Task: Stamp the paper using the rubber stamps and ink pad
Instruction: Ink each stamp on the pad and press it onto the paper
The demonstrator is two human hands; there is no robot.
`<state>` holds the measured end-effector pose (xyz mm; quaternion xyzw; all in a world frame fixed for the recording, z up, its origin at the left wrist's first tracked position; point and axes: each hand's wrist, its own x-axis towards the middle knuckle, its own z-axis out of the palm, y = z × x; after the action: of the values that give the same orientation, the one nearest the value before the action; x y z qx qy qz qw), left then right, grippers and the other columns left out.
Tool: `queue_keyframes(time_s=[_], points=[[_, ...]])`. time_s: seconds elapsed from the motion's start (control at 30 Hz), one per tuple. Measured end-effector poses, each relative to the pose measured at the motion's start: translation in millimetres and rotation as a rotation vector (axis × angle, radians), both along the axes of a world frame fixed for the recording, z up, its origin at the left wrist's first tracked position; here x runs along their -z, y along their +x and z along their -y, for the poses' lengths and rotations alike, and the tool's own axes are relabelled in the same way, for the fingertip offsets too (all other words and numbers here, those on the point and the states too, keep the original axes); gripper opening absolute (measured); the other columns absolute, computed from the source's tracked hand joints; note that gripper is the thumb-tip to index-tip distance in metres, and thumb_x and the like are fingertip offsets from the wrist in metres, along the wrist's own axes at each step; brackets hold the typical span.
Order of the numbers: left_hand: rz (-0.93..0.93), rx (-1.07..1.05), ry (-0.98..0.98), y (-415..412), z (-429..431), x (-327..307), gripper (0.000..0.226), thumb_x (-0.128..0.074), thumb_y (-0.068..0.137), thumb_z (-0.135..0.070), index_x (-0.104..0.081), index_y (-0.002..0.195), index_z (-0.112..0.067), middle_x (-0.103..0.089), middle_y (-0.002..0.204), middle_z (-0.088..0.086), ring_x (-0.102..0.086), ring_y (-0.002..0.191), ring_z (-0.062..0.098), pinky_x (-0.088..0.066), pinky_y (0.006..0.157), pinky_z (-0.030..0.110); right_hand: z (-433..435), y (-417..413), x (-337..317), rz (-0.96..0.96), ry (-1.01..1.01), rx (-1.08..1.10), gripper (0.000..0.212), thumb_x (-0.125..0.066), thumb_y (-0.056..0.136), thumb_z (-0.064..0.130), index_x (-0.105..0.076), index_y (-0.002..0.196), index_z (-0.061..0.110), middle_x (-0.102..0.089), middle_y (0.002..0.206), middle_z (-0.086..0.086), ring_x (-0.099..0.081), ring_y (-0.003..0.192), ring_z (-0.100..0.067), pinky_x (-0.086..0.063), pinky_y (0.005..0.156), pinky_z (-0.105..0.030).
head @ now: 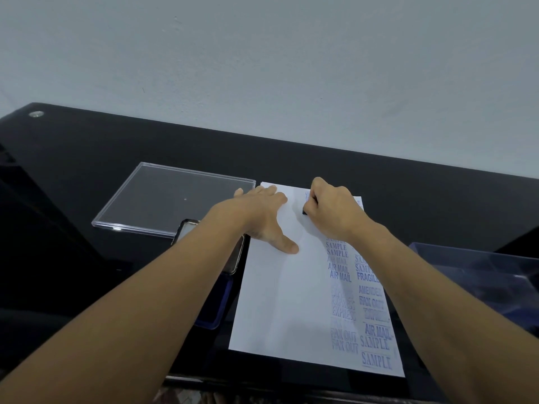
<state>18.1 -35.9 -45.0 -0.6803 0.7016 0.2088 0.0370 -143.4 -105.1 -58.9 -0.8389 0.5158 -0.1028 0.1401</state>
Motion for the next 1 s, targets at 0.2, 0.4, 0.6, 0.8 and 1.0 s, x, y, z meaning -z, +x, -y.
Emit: queue_keyframes(time_s=[0.2, 0.4, 0.6, 0.8, 1.0], points=[[-0.002, -0.001, -0.003, 0.5, -0.2, 1.1, 0.105, -0.068, 0.068, -0.076, -0.028, 0.15, -0.023, -0.02, 0.158, -0.001, -0.012, 0.148, 0.019, -0.006, 0.117, 0.052, 3.4, 1.5, -1.8, 0.007, 0.035, -0.001, 0.012, -0.044, 0.101, 0.021, -0.044, 0.093, 0.012, -0.056, 0.079, -0.009, -0.046, 0.064, -0.018, -0.035, 0.052, -0.031], [-0.004, -0.007, 0.004, -0.7, -0.2, -0.3, 0.104, -0.069, 0.069, -0.075, -0.028, 0.149, -0.022, -0.02, 0.158, -0.001, -0.012, 0.148, 0.02, -0.006, 0.118, 0.052, 1.2, 1.1, -0.5, 0.021, 0.02, 0.0, 0.014, -0.045, 0.102, 0.021, -0.043, 0.091, 0.012, -0.056, 0.076, -0.008, -0.046, 0.063, -0.018, -0.037, 0.053, -0.032], [0.005, -0.006, 0.004, -1.4, 0.3, -0.9, 0.104, -0.068, 0.07, -0.075, -0.028, 0.149, -0.022, -0.021, 0.157, -0.001, -0.013, 0.147, 0.02, -0.007, 0.117, 0.052, 1.7, 0.8, 0.2, 0.035, 0.014, 0.001, 0.013, -0.045, 0.101, 0.019, -0.044, 0.09, 0.012, -0.054, 0.075, -0.007, -0.045, 0.063, -0.018, -0.036, 0.052, -0.032], [-0.001, -0.009, 0.0, -1.1, 1.7, -0.3, 0.102, -0.069, 0.069, -0.074, -0.031, 0.147, -0.021, -0.025, 0.155, -0.001, -0.017, 0.146, 0.02, -0.009, 0.117, 0.052, 1.8, 1.9, 1.2, 0.04, 0.006, 0.003, 0.013, -0.045, 0.101, 0.021, -0.044, 0.092, 0.013, -0.055, 0.077, -0.007, -0.046, 0.063, -0.016, -0.038, 0.054, -0.031], [0.0, -0.008, -0.006, -0.9, 2.8, 1.8, 0.103, -0.069, 0.067, -0.075, -0.032, 0.146, -0.02, -0.026, 0.154, -0.002, -0.019, 0.145, 0.019, -0.011, 0.116, 0.051, 0.9, 1.4, 3.3, 0.044, 0.001, 0.025, 0.013, -0.045, 0.1, 0.02, -0.044, 0.091, 0.012, -0.057, 0.077, -0.01, -0.044, 0.062, -0.018, -0.036, 0.053, -0.033]])
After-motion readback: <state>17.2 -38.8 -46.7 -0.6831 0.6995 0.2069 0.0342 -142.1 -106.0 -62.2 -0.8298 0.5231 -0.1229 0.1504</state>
